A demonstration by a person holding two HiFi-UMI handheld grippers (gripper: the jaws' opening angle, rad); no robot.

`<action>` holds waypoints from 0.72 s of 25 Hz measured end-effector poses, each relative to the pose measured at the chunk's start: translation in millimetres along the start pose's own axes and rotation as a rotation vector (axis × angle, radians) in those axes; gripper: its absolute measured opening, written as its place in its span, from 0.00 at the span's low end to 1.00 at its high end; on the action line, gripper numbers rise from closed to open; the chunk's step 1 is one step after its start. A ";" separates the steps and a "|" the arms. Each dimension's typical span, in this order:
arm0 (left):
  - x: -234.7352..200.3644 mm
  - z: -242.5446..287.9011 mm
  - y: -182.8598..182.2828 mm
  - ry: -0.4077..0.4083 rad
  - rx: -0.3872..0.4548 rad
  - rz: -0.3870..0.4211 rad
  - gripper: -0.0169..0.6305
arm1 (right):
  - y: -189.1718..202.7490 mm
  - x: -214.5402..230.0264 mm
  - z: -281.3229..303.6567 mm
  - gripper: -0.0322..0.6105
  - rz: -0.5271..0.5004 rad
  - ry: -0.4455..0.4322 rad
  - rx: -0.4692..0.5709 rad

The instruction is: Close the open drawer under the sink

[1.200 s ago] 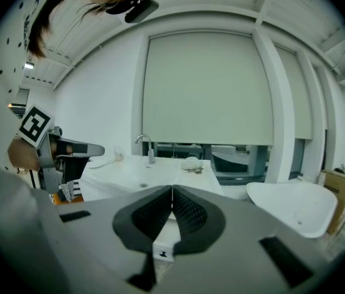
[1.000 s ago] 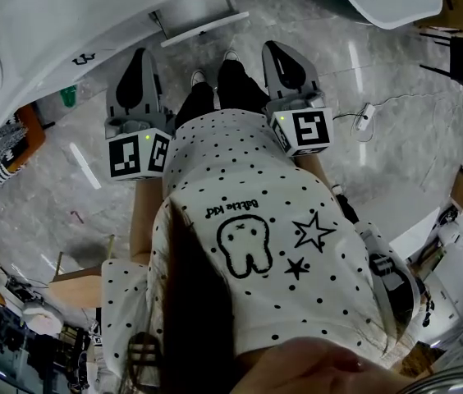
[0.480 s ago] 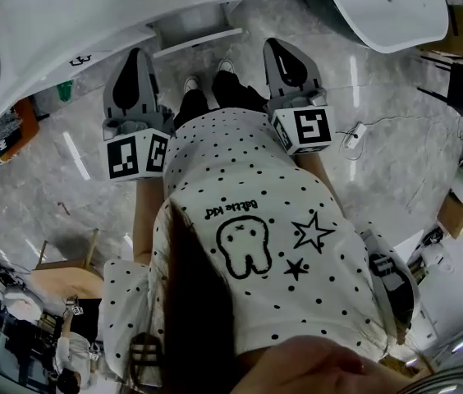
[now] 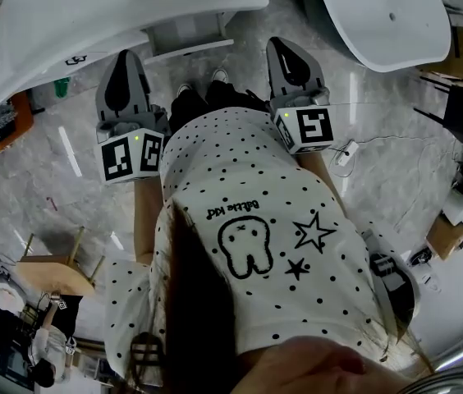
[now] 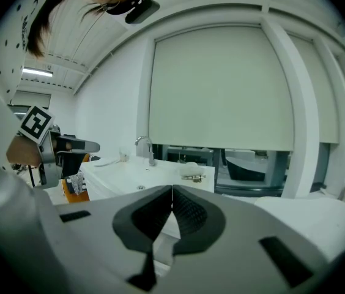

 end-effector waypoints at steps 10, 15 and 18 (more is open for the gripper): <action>5.7 -1.2 6.4 -0.034 0.004 -0.013 0.04 | 4.6 5.1 3.8 0.07 -0.010 -0.035 -0.014; -4.5 -2.4 1.8 -0.026 -0.017 -0.007 0.04 | 0.2 -3.1 5.2 0.07 -0.008 -0.029 -0.025; -10.5 -1.9 0.1 -0.013 -0.030 -0.001 0.04 | -0.4 -8.8 5.5 0.07 0.002 -0.019 -0.031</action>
Point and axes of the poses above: the fingertips, and each gripper's own axes: z forward along the fingers, x to its right, y out of its underside, the point moved 5 cm from there along -z, backward along the fingers, and after that the axes turned 10 degrees about y, right-handed, at the moved point
